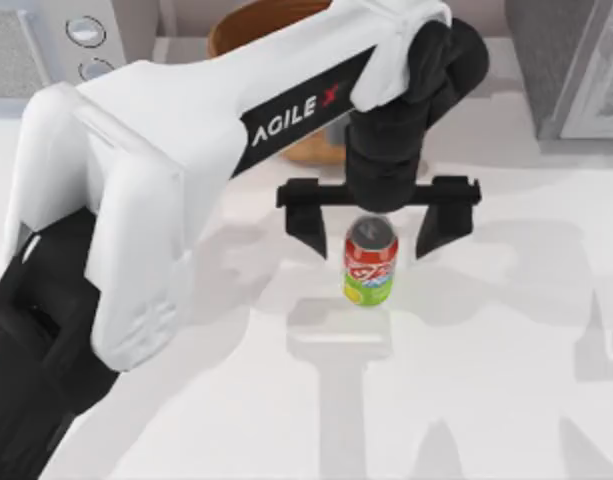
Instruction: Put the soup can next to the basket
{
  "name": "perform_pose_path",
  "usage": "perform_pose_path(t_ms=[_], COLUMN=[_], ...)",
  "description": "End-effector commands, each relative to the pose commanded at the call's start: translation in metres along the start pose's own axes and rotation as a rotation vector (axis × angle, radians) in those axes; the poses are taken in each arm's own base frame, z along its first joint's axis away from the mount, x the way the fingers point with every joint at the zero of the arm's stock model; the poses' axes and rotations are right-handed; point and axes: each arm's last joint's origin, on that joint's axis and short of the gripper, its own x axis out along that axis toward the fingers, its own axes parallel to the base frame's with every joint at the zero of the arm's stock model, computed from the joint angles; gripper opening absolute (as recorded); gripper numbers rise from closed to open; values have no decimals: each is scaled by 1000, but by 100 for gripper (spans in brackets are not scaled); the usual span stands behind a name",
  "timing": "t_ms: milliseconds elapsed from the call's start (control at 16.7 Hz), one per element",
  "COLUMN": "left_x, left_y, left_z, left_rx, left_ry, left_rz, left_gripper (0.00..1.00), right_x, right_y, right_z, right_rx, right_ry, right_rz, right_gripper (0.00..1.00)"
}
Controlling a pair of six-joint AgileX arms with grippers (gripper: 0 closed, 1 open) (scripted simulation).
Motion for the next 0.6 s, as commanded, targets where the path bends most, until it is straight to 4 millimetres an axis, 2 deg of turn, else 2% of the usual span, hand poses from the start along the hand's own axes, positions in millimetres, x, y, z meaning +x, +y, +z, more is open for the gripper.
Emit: perform_pose_path(t_ms=[360, 600], left_x=[-2, -26], left_y=[0, -1], left_z=[0, 2], left_rx=[1, -4], left_ry=[4, -4], left_rz=[3, -4], left_gripper=[100, 100], right_x=[0, 0], right_y=[0, 0], right_z=[0, 0], right_rx=[0, 0], right_ry=[0, 0], right_rz=[0, 0], right_gripper=[100, 100])
